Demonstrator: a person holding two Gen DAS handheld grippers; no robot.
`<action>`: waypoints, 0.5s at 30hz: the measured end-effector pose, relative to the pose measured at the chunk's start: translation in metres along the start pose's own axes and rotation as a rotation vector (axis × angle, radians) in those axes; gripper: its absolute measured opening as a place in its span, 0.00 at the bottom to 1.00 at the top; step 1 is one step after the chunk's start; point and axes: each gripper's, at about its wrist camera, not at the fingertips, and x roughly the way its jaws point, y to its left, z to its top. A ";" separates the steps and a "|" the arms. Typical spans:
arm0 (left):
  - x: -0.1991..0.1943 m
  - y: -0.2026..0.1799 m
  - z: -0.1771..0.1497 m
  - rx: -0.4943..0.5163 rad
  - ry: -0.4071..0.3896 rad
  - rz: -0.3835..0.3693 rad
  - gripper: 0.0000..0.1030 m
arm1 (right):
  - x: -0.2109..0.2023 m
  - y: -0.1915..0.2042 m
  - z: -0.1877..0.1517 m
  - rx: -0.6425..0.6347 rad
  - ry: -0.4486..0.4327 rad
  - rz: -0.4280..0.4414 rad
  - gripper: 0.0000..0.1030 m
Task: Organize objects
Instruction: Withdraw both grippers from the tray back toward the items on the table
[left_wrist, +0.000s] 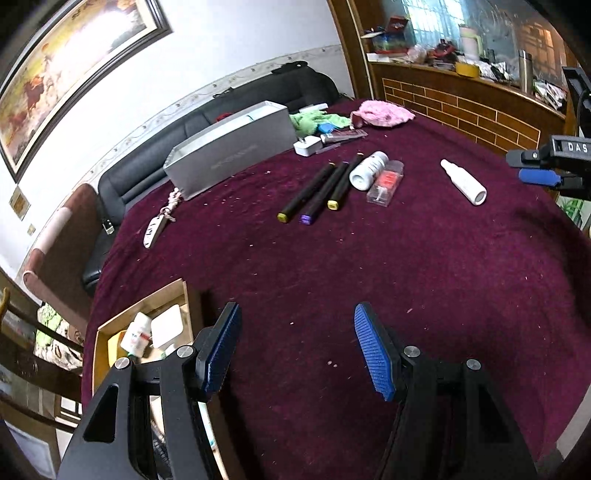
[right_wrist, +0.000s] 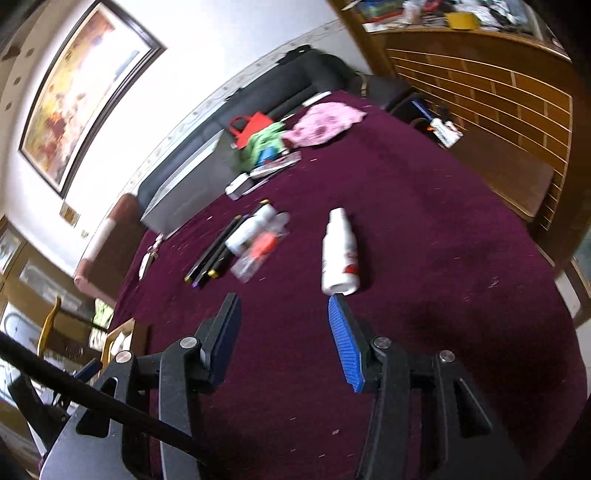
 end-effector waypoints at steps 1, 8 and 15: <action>0.004 -0.002 0.002 0.005 0.006 -0.004 0.55 | 0.001 -0.004 0.002 0.009 -0.002 -0.004 0.46; 0.025 -0.008 0.011 0.004 0.036 -0.031 0.55 | 0.011 -0.032 0.016 0.064 -0.010 -0.060 0.48; 0.049 -0.006 0.014 -0.025 0.085 -0.094 0.55 | 0.039 -0.047 0.030 0.089 0.019 -0.113 0.48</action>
